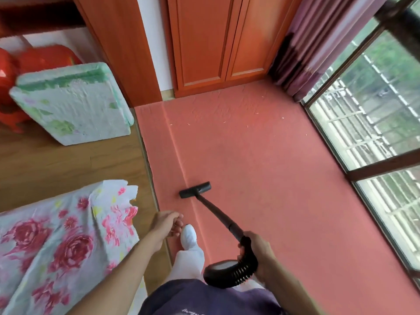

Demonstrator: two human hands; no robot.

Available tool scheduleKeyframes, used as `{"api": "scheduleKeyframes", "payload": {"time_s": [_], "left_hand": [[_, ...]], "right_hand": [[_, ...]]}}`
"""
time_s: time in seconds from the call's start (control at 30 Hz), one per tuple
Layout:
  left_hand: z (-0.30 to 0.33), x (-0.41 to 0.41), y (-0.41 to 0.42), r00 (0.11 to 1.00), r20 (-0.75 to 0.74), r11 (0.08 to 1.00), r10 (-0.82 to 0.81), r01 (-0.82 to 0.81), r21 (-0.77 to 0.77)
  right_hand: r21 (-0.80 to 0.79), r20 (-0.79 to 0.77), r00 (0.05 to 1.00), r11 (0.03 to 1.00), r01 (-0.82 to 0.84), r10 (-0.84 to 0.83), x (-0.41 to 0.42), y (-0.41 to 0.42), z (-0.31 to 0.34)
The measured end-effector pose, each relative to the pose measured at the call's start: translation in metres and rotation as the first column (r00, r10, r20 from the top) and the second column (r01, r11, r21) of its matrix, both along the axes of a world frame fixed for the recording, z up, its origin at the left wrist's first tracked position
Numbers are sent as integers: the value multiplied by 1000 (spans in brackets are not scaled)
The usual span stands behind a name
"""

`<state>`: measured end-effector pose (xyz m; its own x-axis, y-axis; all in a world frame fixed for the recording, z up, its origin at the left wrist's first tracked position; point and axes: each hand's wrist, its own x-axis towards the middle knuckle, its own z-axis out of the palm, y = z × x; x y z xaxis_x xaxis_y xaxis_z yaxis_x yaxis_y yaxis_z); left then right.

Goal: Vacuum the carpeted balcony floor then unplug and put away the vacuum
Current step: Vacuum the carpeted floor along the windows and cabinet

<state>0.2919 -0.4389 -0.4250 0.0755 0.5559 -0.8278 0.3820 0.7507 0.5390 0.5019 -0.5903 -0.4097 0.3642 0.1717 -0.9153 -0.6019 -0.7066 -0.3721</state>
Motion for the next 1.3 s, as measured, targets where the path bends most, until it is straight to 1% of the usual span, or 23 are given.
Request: {"api": "scheduleKeyframes", "payload": {"time_s": [0.1, 0.17, 0.27, 0.37, 0.53, 0.63, 0.77, 0.9, 0.97, 1.03, 1.1, 1.2, 1.3], "left_hand": [[7, 32, 42, 997, 41, 997, -69, 68, 23], [12, 55, 60, 987, 70, 989, -147, 145, 32], [19, 88, 75, 959, 112, 966, -259, 257, 32], [21, 114, 82, 931, 147, 942, -335, 335, 26], [14, 140, 98, 910, 105, 915, -401, 402, 10], [10, 152, 117, 912, 72, 914, -405, 405, 8], [9, 172, 152, 929, 7, 929, -370, 370, 25], [16, 205, 184, 939, -52, 939, -339, 341, 34], [20, 226, 197, 946, -61, 945, -318, 322, 51], [22, 249, 207, 953, -53, 951, -297, 301, 69], [23, 272, 212, 957, -35, 954, -288, 290, 76], [24, 301, 221, 958, -13, 955, -288, 288, 72], [23, 325, 237, 951, -3, 949, -308, 308, 66]], "right_hand": [[11, 18, 996, 996, 84, -84, 16, 15, 3], [22, 3, 989, 989, 147, -147, 26, 30, 2], [41, -35, 968, 967, 251, -250, 39, 54, -1], [56, -23, 939, 938, 343, -342, 54, 76, -8], [71, -78, 887, 885, 460, -455, 80, 97, -21], [54, -153, 863, 868, 494, -481, 102, 105, -39], [34, -259, 834, 859, 511, -487, 131, 124, -63], [35, -288, 814, 844, 535, -504, 179, 159, -73], [66, -296, 801, 826, 560, -520, 209, 184, -71], [89, -282, 793, 808, 583, -541, 238, 206, -71], [95, -232, 786, 791, 605, -573, 266, 224, -71], [76, -118, 720, 717, 693, -684, 302, 246, -69], [54, -67, 660, 658, 751, -748, 325, 258, -70]]}}
